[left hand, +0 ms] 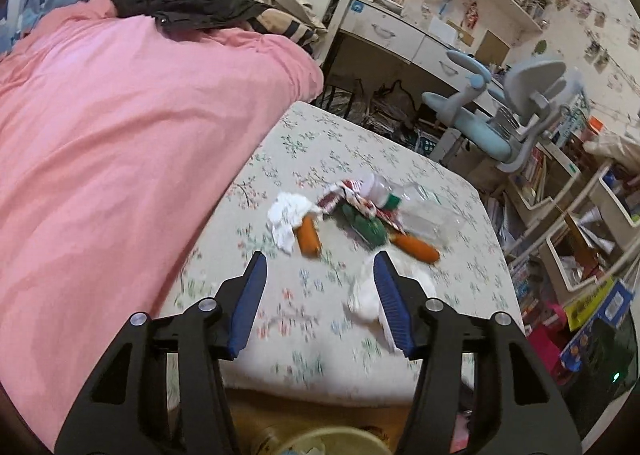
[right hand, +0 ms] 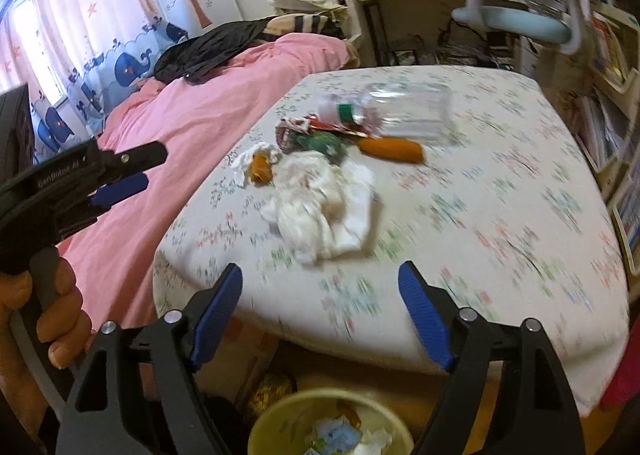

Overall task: Collect trash
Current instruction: 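Grasp an orange carrot with the left tool while the right tool grasps crumpled tissues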

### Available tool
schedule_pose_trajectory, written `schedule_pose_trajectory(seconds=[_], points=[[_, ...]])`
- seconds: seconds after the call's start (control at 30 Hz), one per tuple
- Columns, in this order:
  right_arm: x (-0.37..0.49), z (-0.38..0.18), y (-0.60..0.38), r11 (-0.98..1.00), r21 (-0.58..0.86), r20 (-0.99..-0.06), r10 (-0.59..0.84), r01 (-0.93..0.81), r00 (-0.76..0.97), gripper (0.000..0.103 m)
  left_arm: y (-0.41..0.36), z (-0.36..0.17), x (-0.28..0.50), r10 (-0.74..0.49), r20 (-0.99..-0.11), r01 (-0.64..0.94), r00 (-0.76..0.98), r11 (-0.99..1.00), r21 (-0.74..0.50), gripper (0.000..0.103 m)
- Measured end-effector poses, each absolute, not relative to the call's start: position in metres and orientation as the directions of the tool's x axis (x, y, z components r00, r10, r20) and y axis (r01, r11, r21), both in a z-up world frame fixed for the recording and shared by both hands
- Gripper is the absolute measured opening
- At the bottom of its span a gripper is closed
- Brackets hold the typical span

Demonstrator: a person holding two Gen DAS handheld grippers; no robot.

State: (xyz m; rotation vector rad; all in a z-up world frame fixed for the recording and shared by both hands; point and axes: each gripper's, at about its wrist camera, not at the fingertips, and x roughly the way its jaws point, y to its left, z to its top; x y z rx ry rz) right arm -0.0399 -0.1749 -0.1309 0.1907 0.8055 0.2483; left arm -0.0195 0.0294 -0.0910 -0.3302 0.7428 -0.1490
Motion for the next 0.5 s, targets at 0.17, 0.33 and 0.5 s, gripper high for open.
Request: schedule_pose_trajectory(seconds=[0.17, 0.33, 0.5], points=[[-0.002, -0.145, -0.155, 0.961, 0.224, -0.701, 0.273, -0.160, 0.659, 0.079, 0.031, -0.100, 0.008, -0.248, -0.655, -0.012, 0.714, 0.930, -0.366, 0.053], [0.019, -0.165, -0.156, 0.973, 0.161, -0.743, 0.229, -0.163, 0.629, 0.056, 0.011, -0.111, 0.034, -0.255, -0.691, 0.035, 0.677, 0.948, -0.315, 0.053], [0.017, -0.158, -0.185, 0.967, 0.166, -0.787, 0.249, -0.195, 0.564, 0.023, -0.009, -0.131, 0.059, -0.261, -0.738, 0.090, 0.622, 0.961, -0.263, 0.053]])
